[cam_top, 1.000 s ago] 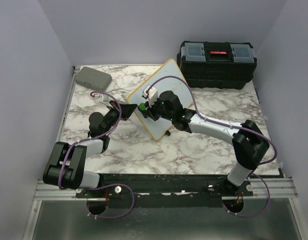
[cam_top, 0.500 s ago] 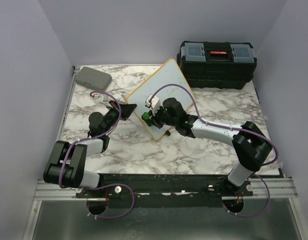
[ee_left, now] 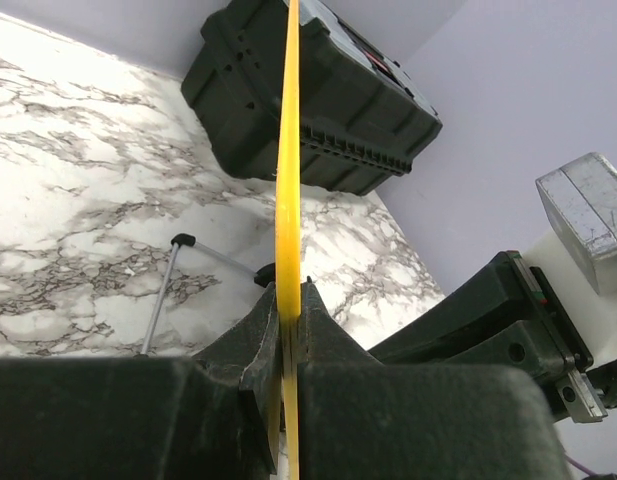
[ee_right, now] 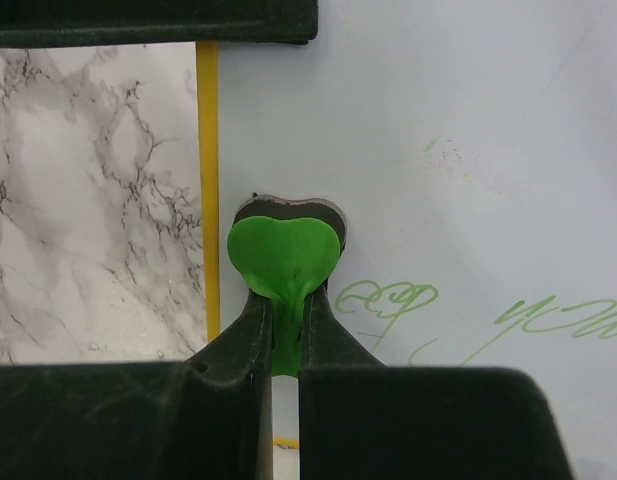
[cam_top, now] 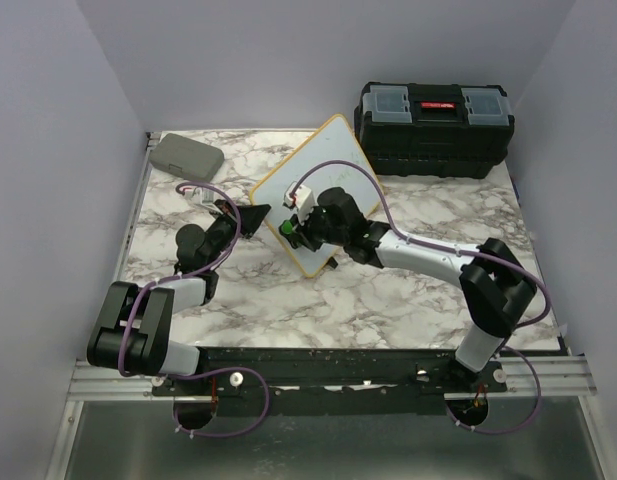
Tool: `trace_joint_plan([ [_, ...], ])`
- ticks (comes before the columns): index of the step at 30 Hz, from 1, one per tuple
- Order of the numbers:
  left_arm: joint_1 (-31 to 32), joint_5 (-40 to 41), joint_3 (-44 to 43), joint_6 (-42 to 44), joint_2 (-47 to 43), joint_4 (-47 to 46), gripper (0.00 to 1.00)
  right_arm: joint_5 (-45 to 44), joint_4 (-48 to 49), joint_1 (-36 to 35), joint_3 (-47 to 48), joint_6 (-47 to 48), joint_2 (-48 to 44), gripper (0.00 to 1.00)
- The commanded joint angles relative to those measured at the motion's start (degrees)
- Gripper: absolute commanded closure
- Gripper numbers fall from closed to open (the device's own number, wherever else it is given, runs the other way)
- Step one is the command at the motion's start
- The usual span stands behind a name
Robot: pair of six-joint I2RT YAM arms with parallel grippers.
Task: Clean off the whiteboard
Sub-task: Erase the whiteboard at the whiteboard stand.
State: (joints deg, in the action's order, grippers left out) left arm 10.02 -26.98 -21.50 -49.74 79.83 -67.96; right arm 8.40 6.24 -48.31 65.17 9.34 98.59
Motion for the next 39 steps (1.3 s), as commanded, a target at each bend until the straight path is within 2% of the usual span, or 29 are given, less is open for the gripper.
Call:
trace_joint_plan([
  [1, 1.32, -4.85, 0.46, -0.11, -0.75, -3.83, 1.00, -3.90, 3.15, -0.20, 4.21, -0.05, 2.88, 0.99],
  [5, 1.32, -4.80, 0.59, 0.38, -1.41, -3.30, 1.00, -3.34, 2.68, -0.24, 3.39, 0.64, 2.11, 0.99],
  [15, 1.32, -4.84, 0.44, 0.81, -1.97, -2.79, 1.00, -1.17, 2.52, -0.20, -7.19, 2.57, 0.40, 0.99],
  [21, 1.23, -4.91, 0.46, 0.80, -1.79, -2.96, 1.00, -0.85, 2.19, -0.13, -9.87, 1.69, 0.03, 0.99],
  [27, 1.23, -5.02, 0.48, 0.87, -1.62, -3.09, 1.00, -4.42, 2.20, 0.43, -7.94, 1.14, -0.47, 0.99],
  [39, 1.27, -5.34, 0.90, 0.46, -0.69, -4.29, 1.00, -4.86, 2.57, 2.08, 5.23, -0.34, 2.30, 0.99],
])
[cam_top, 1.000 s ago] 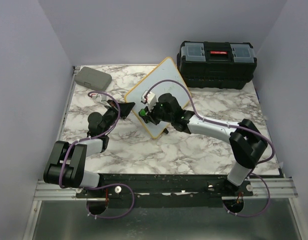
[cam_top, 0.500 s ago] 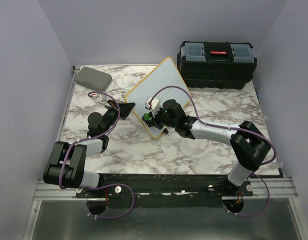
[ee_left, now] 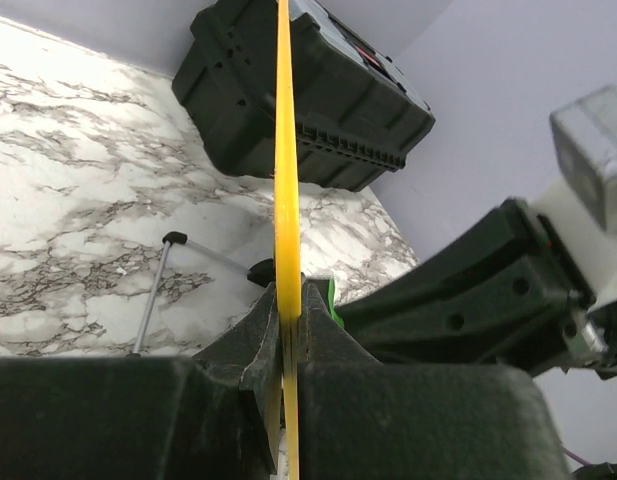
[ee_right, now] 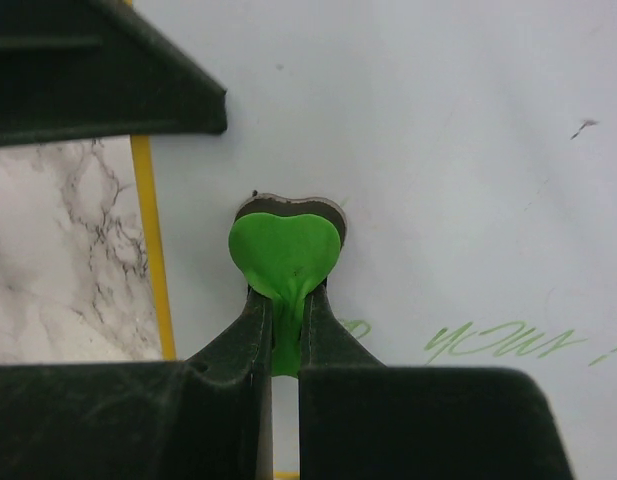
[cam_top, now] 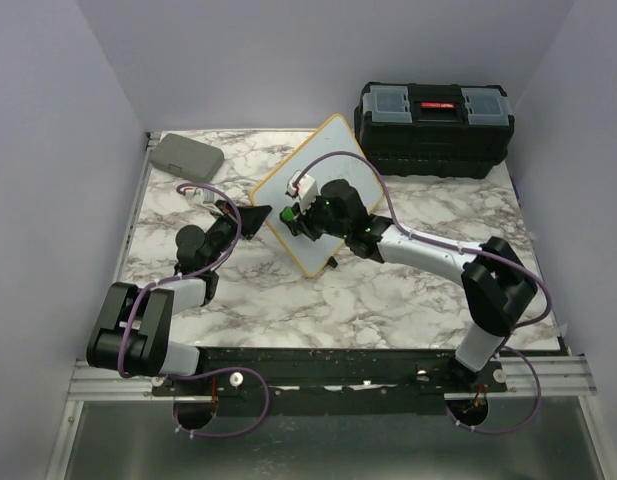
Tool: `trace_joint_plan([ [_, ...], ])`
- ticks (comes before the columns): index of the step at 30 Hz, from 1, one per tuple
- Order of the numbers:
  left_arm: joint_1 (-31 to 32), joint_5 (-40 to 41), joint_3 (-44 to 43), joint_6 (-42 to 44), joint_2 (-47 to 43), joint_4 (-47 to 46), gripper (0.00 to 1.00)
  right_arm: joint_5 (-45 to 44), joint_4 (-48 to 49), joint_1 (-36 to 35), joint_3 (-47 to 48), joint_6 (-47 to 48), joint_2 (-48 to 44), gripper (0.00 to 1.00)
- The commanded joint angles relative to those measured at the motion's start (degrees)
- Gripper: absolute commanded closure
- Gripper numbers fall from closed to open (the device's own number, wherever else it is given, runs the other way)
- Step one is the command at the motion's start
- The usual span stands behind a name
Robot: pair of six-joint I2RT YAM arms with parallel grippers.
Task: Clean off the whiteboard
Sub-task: Erase the whiteboard at the whiteboard stand.
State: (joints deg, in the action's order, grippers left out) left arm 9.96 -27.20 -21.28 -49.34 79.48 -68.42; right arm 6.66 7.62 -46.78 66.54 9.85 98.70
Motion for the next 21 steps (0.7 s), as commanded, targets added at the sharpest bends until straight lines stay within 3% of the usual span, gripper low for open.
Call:
trace_joint_plan([
  [1, 1.30, -5.14, 0.78, 0.01, -0.29, -3.97, 1.00, -3.22, 1.19, 0.68, 4.15, -0.95, 2.41, 0.99],
  [21, 1.15, -5.05, 0.42, -0.14, 0.37, -4.45, 1.00, 3.87, 2.53, 1.04, -12.35, 0.82, 0.12, 0.99],
])
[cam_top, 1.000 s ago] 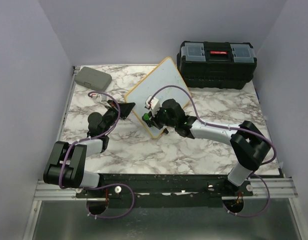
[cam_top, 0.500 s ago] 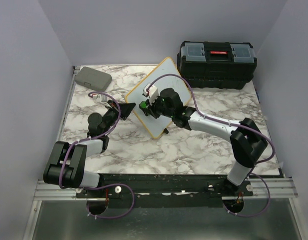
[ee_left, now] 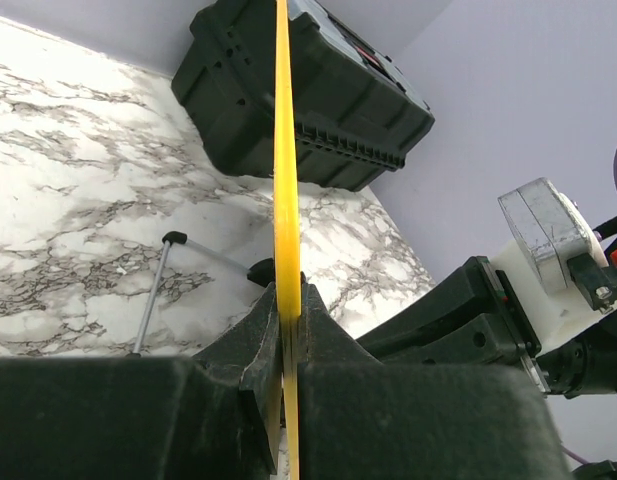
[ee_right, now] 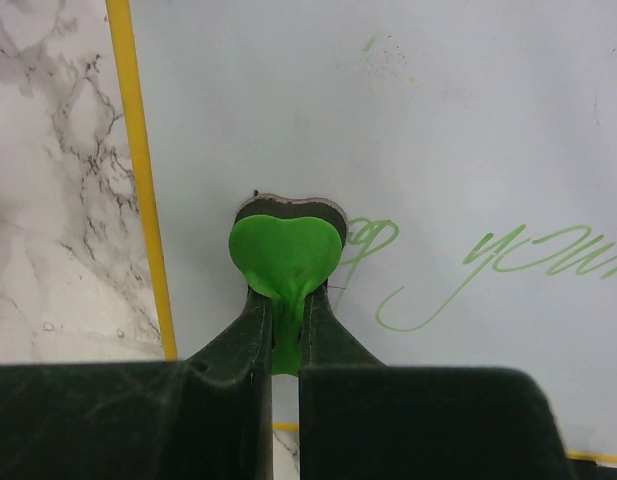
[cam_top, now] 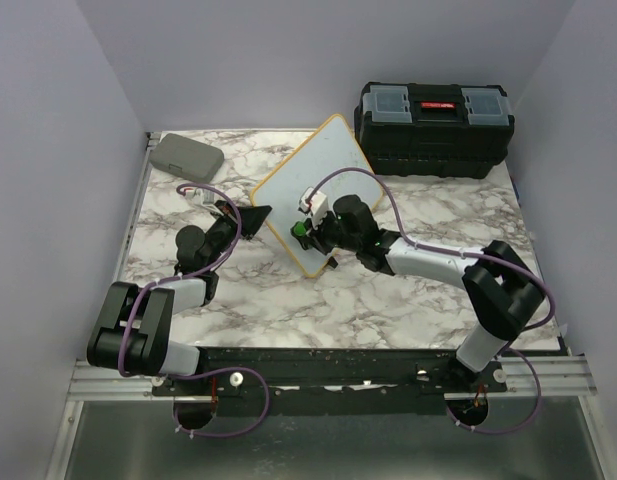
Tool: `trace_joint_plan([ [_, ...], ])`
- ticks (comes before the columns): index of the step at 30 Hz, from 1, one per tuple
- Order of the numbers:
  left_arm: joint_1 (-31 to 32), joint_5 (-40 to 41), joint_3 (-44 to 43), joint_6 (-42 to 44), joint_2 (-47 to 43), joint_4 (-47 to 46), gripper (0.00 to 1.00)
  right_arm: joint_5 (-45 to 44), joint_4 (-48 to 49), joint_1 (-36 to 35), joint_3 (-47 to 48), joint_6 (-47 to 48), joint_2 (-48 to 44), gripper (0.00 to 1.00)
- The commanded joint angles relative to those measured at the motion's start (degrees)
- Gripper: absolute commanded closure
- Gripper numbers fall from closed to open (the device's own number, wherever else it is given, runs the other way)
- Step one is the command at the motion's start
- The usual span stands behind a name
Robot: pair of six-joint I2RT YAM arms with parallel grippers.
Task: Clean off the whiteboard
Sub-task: Erase the whiteboard at the whiteboard stand.
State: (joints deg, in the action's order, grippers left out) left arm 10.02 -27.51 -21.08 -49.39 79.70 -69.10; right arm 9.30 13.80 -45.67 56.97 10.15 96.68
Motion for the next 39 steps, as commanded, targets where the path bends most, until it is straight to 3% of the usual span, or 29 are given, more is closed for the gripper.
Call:
trace_joint_plan([
  [1, 1.05, -4.86, 0.17, -0.10, 0.17, -3.76, 1.00, 0.91, -3.43, -0.12, -2.39, 0.44, 2.32, 0.99],
  [13, 0.94, -5.56, 0.49, -0.14, 1.09, -4.70, 1.00, -2.77, -2.57, 0.22, 11.44, -0.57, 5.04, 0.99],
  [19, 0.80, -5.67, 0.80, -0.01, 1.08, -4.79, 1.00, -3.43, -3.22, 0.41, 13.34, -1.58, 5.21, 0.99],
  [24, 0.71, -5.64, 0.98, -0.14, 1.52, -5.20, 1.00, -2.95, -4.32, 0.58, 12.47, -1.01, 4.33, 0.99],
  [39, 0.31, -6.02, 1.00, -0.01, 1.42, -5.02, 1.00, -1.37, -4.51, 0.86, -1.54, 1.89, 3.58, 0.99],
])
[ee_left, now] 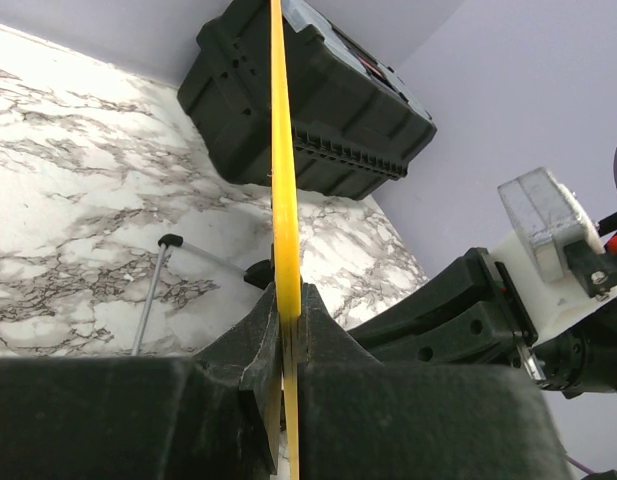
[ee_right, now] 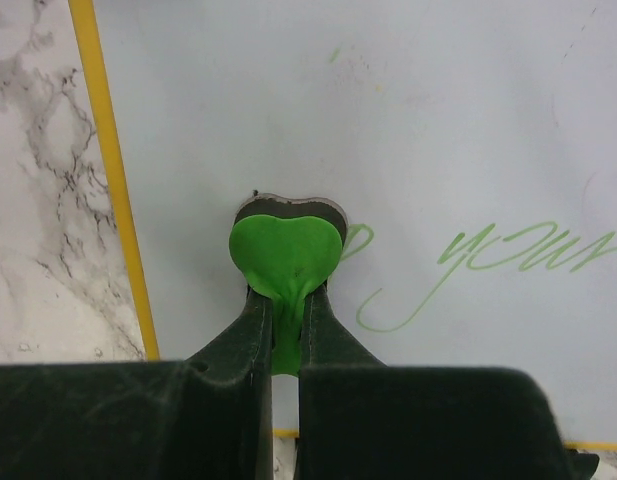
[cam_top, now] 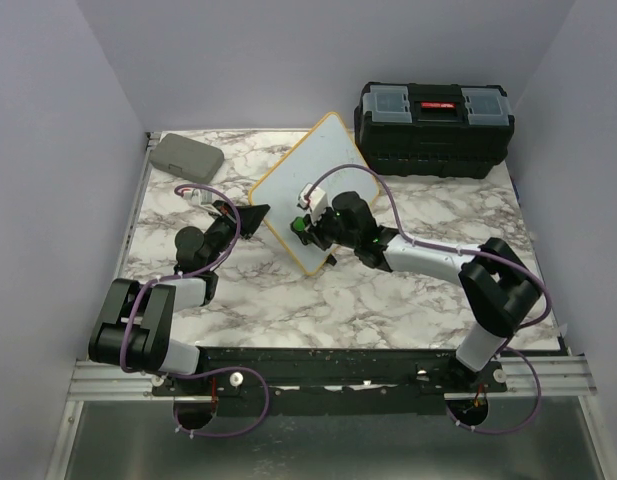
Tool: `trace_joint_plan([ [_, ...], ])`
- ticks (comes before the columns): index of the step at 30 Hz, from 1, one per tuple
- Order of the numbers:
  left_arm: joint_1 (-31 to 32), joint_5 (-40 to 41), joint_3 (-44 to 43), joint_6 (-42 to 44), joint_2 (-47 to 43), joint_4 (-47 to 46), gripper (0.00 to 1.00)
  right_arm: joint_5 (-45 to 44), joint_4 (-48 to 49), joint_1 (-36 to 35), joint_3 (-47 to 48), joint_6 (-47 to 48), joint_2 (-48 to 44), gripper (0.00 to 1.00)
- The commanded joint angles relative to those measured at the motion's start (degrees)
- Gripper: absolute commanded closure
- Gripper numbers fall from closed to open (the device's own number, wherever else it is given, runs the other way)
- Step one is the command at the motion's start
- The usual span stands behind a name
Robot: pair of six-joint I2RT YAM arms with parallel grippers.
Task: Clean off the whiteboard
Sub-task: Erase the whiteboard at the whiteboard stand.
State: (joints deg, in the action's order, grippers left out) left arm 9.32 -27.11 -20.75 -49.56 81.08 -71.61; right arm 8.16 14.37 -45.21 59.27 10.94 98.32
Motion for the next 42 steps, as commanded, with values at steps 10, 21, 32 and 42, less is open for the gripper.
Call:
trace_joint_plan([
  [10, 1.01, -6.63, 0.91, -0.10, 0.47, -2.89, 1.00, 0.08, -5.49, 0.93, 4.20, -0.38, 2.55, 0.99],
  [21, 0.96, -6.72, 1.02, -0.19, 0.48, -3.09, 1.00, -1.14, -5.38, 1.79, 10.69, -1.03, 3.72, 0.99],
  [32, 0.96, -6.73, 0.69, -0.37, 0.77, -3.52, 1.00, 1.36, -8.76, 2.46, 4.00, 1.68, 3.45, 0.99],
  [42, 0.96, -6.72, 0.36, -0.54, 1.10, -3.65, 1.00, 4.94, -12.79, 2.45, -0.48, 3.07, 3.81, 0.99],
])
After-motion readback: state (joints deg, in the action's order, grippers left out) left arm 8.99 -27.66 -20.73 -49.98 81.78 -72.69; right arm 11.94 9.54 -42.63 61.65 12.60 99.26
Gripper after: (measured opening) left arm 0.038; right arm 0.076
